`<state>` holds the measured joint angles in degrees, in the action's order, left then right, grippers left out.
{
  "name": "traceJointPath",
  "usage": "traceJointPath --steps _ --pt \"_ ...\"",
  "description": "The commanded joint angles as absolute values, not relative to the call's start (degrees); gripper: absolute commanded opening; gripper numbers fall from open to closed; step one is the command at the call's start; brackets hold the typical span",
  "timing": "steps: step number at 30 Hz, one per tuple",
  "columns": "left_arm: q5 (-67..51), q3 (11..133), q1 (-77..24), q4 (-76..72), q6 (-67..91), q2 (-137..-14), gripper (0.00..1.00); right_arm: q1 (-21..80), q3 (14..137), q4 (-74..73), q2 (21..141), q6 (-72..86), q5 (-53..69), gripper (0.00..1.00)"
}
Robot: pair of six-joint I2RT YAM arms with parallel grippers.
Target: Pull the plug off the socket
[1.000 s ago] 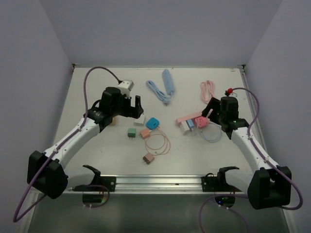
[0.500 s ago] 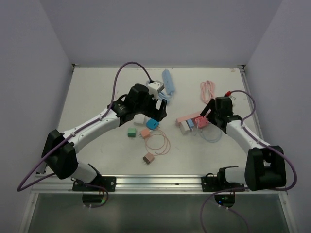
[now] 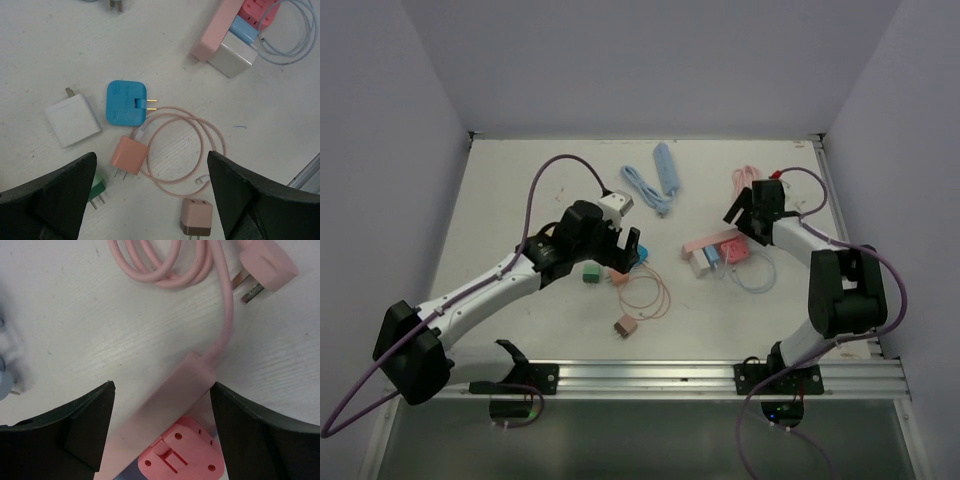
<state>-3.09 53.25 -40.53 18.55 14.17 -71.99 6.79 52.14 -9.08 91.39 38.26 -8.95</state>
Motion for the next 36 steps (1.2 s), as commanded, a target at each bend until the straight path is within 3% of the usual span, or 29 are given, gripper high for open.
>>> traceJointPath --steps 1,7,14,24,28,30,34,36 --pt "-1.7 50.7 -40.4 18.2 15.6 -68.3 0.95 6.9 56.6 -6.6 95.1 35.5 -4.6 0.8" --pt "-1.1 48.8 -40.4 18.2 16.3 -66.4 0.95 7.4 58.0 -6.3 97.2 32.3 -0.6 0.57" --pt "-2.8 48.8 -40.4 17.0 17.4 -67.4 0.95 11.1 60.6 -6.2 98.5 25.9 4.6 0.38" --pt "-3.0 49.5 -40.5 14.9 22.5 -70.1 0.95 18.0 61.5 -9.3 96.9 18.1 10.1 0.26" --pt "-2.8 50.3 -40.4 14.1 25.3 -72.2 0.96 19.7 61.8 -11.0 95.6 15.0 11.2 0.26" --pt "-2.5 50.9 -40.5 13.7 27.0 -73.4 0.96 21.0 62.8 -12.5 95.3 13.9 11.6 0.32" --pt "-1.4 52.6 -40.4 13.8 30.1 -75.6 0.96 22.0 63.4 -13.1 94.5 13.6 13.7 0.63" --pt "-1.1 54.0 -40.4 13.8 32.3 -77.2 0.96 22.0 63.0 -12.8 93.9 13.7 13.6 0.72"
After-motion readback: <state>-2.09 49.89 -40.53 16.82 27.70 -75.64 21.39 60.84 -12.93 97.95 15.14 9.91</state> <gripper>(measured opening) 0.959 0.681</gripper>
